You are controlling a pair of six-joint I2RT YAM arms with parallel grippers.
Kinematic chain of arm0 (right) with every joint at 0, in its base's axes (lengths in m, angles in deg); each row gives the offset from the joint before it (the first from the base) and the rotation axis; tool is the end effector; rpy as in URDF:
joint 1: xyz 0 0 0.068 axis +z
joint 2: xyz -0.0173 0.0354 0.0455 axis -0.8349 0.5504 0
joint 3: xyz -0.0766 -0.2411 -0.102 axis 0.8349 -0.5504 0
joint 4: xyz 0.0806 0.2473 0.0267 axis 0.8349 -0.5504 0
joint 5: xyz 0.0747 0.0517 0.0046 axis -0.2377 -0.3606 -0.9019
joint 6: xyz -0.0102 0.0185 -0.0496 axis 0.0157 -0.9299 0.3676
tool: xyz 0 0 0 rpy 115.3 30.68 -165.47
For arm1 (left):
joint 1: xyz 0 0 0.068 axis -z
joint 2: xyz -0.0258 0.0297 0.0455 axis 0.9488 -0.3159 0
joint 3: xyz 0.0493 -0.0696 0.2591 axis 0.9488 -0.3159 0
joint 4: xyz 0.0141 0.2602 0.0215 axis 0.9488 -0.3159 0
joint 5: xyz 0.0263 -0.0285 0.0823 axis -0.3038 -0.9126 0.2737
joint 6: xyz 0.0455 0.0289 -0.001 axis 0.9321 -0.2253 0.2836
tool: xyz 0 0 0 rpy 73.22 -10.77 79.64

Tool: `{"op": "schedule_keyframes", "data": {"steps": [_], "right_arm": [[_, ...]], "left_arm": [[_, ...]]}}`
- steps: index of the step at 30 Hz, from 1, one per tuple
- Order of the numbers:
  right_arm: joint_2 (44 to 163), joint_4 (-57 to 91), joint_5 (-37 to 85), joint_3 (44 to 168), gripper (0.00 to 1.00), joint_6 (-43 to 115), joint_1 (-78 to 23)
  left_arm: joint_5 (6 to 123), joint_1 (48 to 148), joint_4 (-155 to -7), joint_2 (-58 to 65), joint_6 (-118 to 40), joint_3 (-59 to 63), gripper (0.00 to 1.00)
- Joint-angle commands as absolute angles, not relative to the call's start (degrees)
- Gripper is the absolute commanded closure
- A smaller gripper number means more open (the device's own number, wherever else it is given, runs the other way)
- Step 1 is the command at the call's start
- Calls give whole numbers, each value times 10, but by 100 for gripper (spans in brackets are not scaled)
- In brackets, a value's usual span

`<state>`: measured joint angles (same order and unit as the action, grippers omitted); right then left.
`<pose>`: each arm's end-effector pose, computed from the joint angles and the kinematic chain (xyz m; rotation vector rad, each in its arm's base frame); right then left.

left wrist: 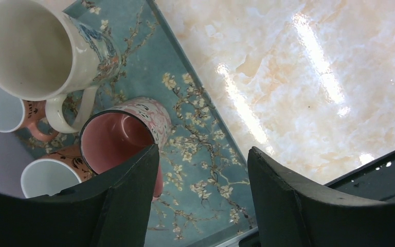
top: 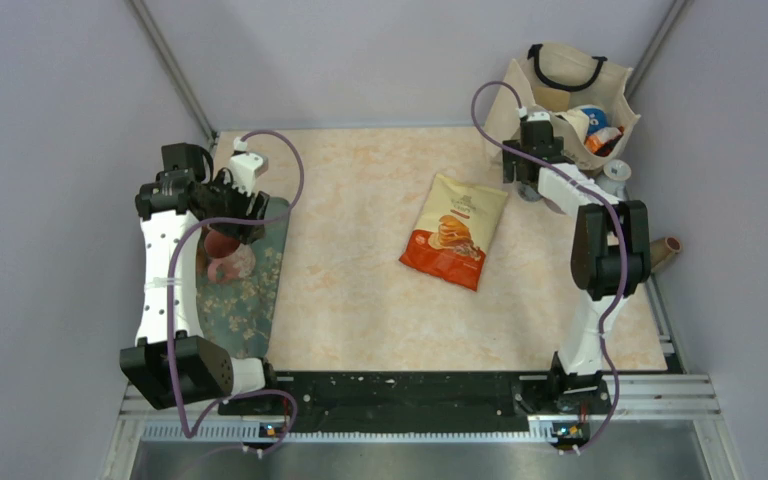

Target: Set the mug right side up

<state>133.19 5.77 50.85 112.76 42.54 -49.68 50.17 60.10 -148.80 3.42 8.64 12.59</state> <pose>0.4371 0.0414 0.2288 0.0414 2.2453 -0.3143 0.2433 0.0354 0.3678 0.6732 2.3939 -0.1721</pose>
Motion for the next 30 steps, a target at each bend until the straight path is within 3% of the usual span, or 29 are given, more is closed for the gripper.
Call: {"op": "schedule_keyframes", "data": {"steps": [1, 7, 11, 13, 16, 22, 30], "right_arm": [[1361, 50, 520, 1171, 13, 458, -511], [1391, 47, 518, 1198, 12, 491, -513], [1414, 36, 502, 1217, 20, 500, -514], [1417, 36, 495, 1216, 29, 496, -515], [1408, 43, 489, 1207, 57, 488, -515], [1373, 50, 439, 1175, 98, 485, -514], [1243, 83, 408, 1071, 100, 431, -513]], "left_arm": [[475, 603, -1496, 47, 77, 129, 31], [463, 606, -1500, 48, 75, 125, 31], [464, 607, -1498, 47, 71, 128, 31], [466, 607, -1498, 47, 71, 127, 31], [466, 607, -1498, 53, 74, 122, 31], [453, 608, -1500, 63, 71, 117, 31], [404, 621, -1498, 68, 45, 116, 32]]}}
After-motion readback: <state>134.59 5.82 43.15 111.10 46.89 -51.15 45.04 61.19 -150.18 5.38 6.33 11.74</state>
